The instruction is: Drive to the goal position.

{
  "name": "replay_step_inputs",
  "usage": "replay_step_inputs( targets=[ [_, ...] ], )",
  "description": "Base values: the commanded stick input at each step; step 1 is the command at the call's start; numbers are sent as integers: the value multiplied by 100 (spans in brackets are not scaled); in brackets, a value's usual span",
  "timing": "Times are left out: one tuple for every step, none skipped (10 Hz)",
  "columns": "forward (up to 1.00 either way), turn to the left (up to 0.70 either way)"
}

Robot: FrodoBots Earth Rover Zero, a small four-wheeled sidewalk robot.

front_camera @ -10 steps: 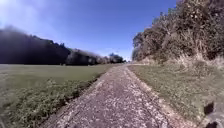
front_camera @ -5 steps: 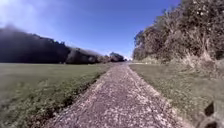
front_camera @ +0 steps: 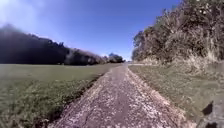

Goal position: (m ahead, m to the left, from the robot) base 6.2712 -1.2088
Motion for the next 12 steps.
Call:
replay_step_inputs(
  targets=[
    [70, 0],
    [70, -1],
    [70, -11],
    [70, -15],
    [70, -17],
    [70, -15],
    [70, -3],
    [70, 0],
    [70, 0],
    [70, 0],
    [70, 0],
    [70, -5]
  ],
)
